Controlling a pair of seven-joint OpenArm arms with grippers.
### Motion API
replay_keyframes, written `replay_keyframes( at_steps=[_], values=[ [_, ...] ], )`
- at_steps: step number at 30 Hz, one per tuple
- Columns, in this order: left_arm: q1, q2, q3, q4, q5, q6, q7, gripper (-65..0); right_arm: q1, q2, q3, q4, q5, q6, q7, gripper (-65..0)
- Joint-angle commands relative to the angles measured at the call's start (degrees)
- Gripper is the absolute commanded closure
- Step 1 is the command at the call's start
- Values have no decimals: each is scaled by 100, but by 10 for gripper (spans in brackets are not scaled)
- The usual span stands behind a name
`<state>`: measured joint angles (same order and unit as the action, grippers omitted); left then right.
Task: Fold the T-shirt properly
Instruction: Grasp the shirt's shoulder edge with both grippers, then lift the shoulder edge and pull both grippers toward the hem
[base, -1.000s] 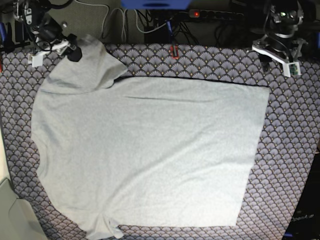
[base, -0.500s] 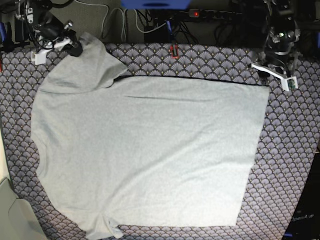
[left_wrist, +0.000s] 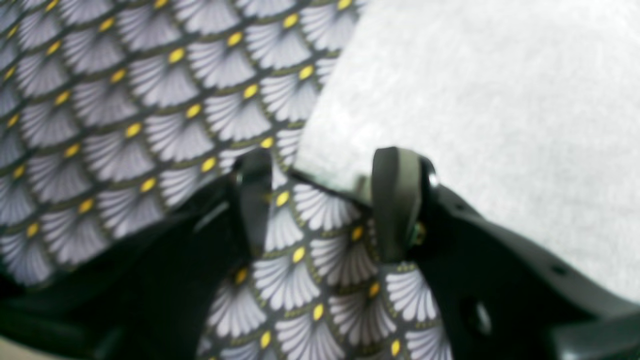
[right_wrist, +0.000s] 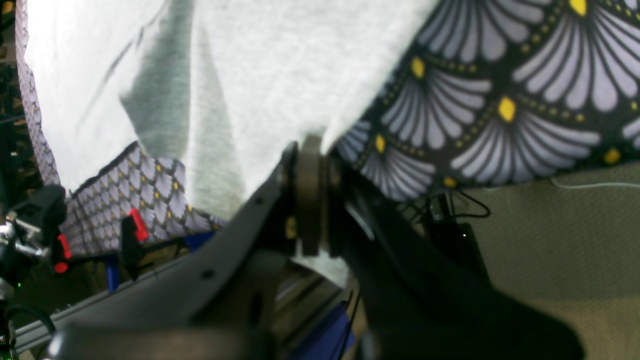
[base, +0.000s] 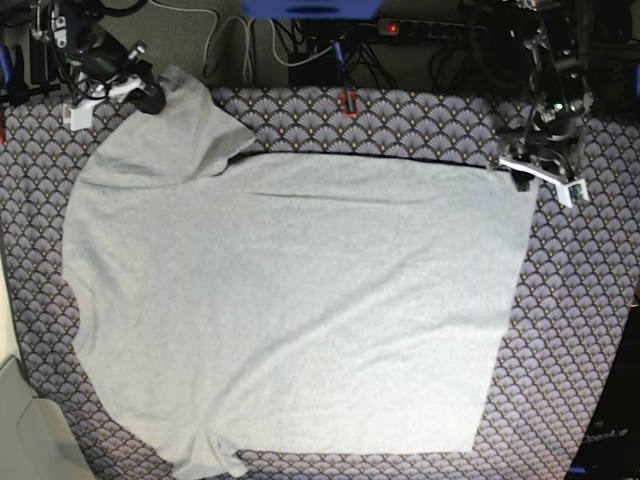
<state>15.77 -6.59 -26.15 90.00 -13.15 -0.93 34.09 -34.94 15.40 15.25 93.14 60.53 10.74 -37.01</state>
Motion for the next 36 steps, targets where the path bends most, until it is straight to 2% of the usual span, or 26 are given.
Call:
replay_keyframes(
  at_steps=[1,6,13,16,20,26,33,36],
  values=[
    [-52,-40,-27,-28,9,18,-90,-318,-53,56,10,9,-62,-68,-83,0],
    [-175,-40,-9,-362,0,18,-99,-318,-53,65,10,9,-62,-68,-83,0],
    [-140,197,9,-371,0,18,-90,-303,34,65,-26,9,-62,-68,-92,0],
    [-113,268,17,-371,0,18,-90,-208,61,65,-34,9,-62,-68,-92,0],
    [-104,268,17,-371,0,18,-46,-2,61,65,-34,18,-62,-68,-92,0],
    [-104,224,-18,-248,0,18,-37,-6,61,302,-61,369,-62,-59,-66,0],
    [10,259,0,666,9,27,-20,-6,87,460,-34,1099,-62,-59,-48,0],
    [-78,250,0,763,27,27,183,-6,272,574,-34,1275,-62,-59,-83,0]
  ],
)
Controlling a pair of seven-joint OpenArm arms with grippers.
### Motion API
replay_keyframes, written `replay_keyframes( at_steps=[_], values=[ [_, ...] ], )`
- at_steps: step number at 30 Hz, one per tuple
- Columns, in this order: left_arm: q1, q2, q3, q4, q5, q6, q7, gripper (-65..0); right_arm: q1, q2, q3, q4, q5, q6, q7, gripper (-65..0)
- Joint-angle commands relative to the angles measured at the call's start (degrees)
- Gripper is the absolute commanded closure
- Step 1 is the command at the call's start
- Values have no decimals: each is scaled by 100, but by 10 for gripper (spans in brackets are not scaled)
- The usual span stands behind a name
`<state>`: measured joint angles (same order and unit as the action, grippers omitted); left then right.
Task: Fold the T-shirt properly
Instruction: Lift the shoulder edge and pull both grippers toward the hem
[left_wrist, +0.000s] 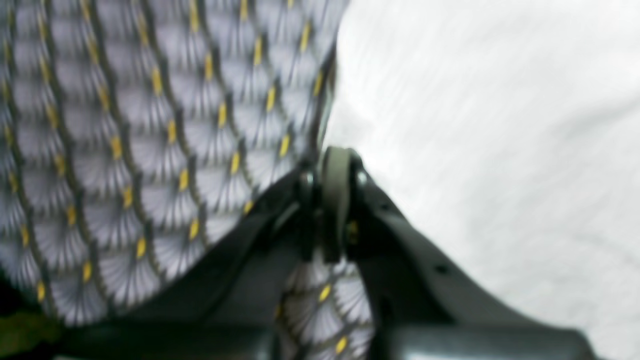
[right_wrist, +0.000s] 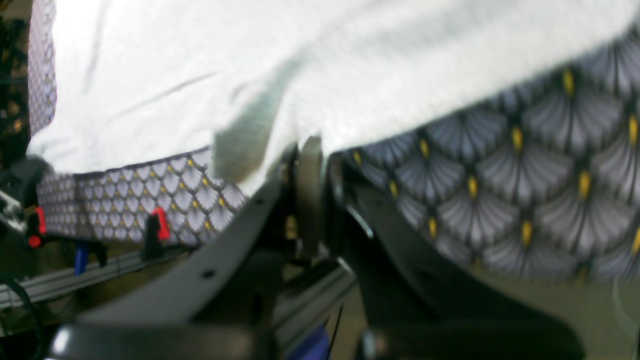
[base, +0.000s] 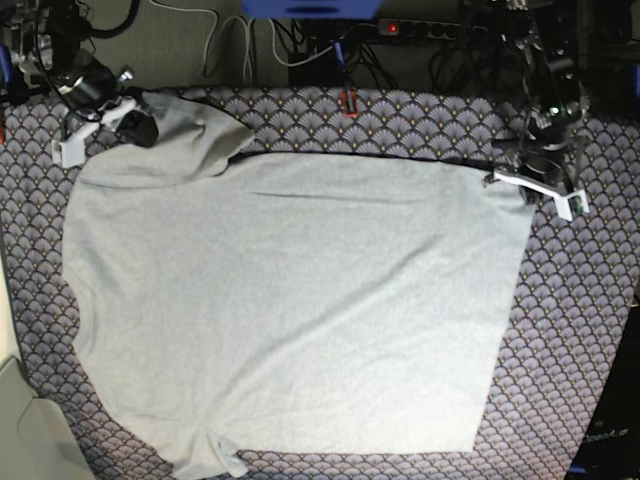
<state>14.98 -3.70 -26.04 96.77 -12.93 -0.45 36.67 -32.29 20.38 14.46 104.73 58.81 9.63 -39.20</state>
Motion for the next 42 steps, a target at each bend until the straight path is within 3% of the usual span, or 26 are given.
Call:
replay_keyframes(
  at_steps=[1,10,22,26,31,39,42],
  values=[
    [-105,-73,-11,112,-4,-21,21,-6,78,102,44,125,111,53,135,0],
    [-1019,-179,6,-99,190,-21,259,-6,1141,516,27,-24,111,53,127,0],
    [-2725,-223,6,-1699,524,-21,391,-6,3401,876,0,-1994,111,53,-401,0],
    [-3173,-223,77,-2200,524,-21,373,-6,4025,1122,-439,-2477,111,53,-374,0],
    [-3542,-390,657,-2578,532,-12,347,-6,4790,1219,-958,-3128,49,53,-348,0],
    [-4210,-478,780,-3185,532,5,312,-6,5757,929,-1565,-3682,-1595,70,-339,0],
    [-4307,-531,780,-3466,532,5,-67,-6,5924,683,-1538,-3682,-2193,299,-339,0]
  ],
)
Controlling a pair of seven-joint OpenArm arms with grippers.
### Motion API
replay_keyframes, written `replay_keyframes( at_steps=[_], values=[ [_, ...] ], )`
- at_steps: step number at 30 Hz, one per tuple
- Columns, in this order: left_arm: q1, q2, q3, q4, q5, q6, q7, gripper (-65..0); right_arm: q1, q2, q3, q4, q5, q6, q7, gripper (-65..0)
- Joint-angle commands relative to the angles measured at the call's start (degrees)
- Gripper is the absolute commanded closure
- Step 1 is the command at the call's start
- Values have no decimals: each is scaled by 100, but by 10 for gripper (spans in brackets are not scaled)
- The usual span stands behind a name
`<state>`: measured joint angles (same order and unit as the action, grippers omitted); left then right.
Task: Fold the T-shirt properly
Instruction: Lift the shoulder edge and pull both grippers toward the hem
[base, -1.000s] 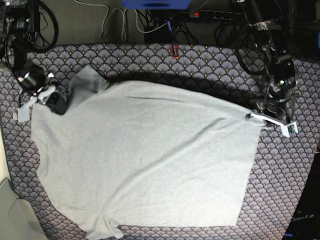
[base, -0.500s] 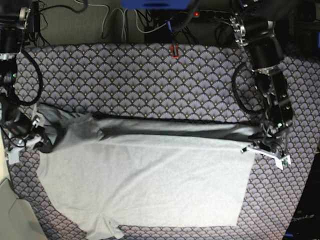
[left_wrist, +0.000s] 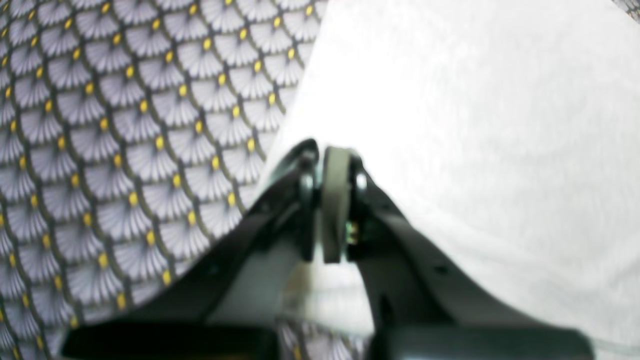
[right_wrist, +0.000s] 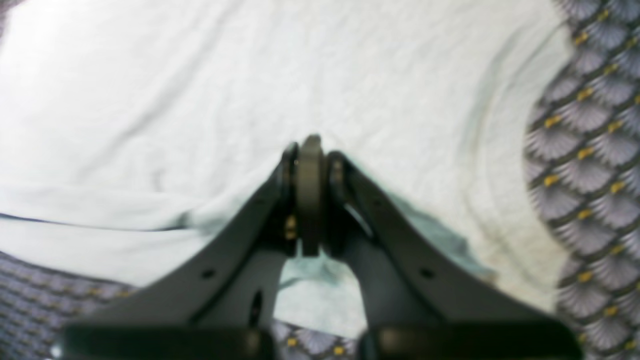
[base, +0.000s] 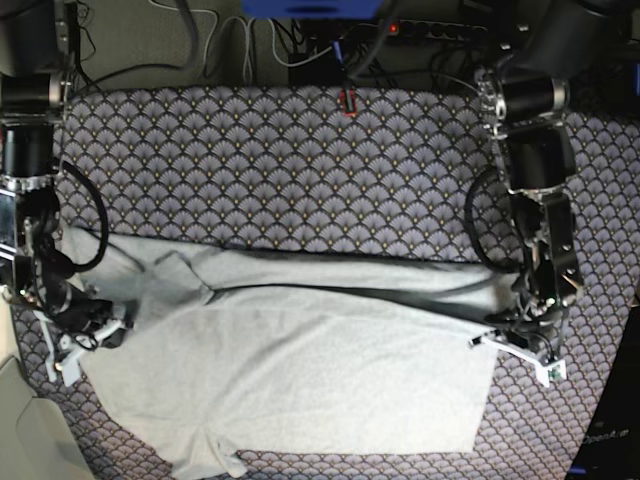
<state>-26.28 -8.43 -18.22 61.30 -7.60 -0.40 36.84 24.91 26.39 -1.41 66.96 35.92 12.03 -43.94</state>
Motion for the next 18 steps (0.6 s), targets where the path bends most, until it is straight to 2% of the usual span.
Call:
replay_keyframes(
  at_steps=[1,4,9,14,18],
  values=[
    [-189,-85,-2,11,34,1,-198,-6,239,38,66,95,-124,111,135,0],
    [-277,-67,-2,-209,236,-8,-471,-6,265,-138,66,95,-713,146,144,0],
    [-312,-67,-2,-429,316,-8,-655,-6,274,-217,66,-230,-1214,146,592,0],
    [-391,-59,-2,-534,316,-17,-919,-8,600,-217,66,-1232,-1364,155,1014,0],
    [-418,-59,-2,-534,316,-17,-972,-9,608,-208,31,-1373,-1381,155,1278,0]
  ],
)
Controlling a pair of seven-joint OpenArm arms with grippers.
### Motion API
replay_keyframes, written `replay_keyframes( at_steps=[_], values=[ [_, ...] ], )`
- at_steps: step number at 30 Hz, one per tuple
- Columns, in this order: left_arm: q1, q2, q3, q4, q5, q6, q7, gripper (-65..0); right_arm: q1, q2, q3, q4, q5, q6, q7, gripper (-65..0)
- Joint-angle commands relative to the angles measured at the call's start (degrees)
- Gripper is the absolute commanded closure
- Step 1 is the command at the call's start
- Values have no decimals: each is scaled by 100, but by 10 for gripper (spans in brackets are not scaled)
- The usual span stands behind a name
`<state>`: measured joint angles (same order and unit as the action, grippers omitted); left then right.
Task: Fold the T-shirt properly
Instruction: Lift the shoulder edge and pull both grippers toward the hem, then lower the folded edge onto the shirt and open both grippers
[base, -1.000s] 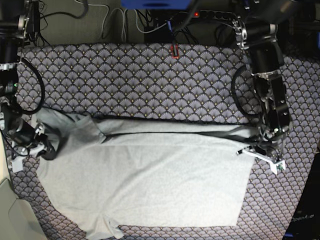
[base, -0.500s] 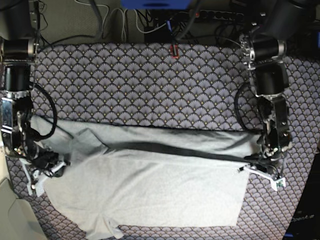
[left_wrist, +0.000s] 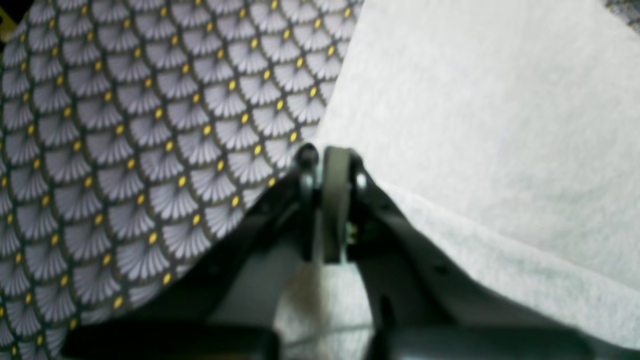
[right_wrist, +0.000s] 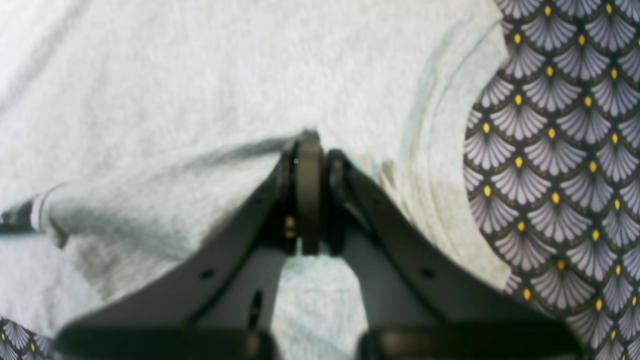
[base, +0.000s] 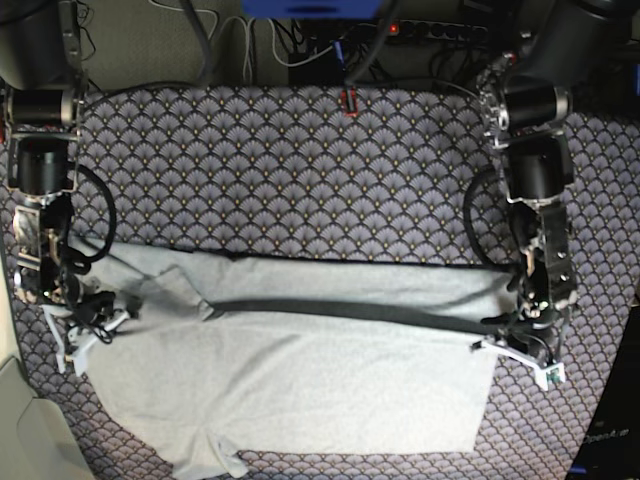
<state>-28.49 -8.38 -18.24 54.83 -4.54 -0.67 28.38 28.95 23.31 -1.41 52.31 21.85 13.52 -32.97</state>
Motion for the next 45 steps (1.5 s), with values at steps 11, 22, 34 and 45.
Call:
replay_keyframes(
  at_steps=[11,22,34,45],
  values=[
    [-522,-72,606,-160,10,45,-135,-9,538,100,22,100,26,6,154,0],
    [-496,-133,580,-160,10,45,-126,-21,520,91,22,65,26,6,154,0],
    [-478,-248,580,-125,-17,53,-108,-385,503,117,22,74,18,6,145,-269],
    [489,-318,562,508,-34,45,-126,-392,169,320,66,118,53,6,-30,-282]
  ],
)
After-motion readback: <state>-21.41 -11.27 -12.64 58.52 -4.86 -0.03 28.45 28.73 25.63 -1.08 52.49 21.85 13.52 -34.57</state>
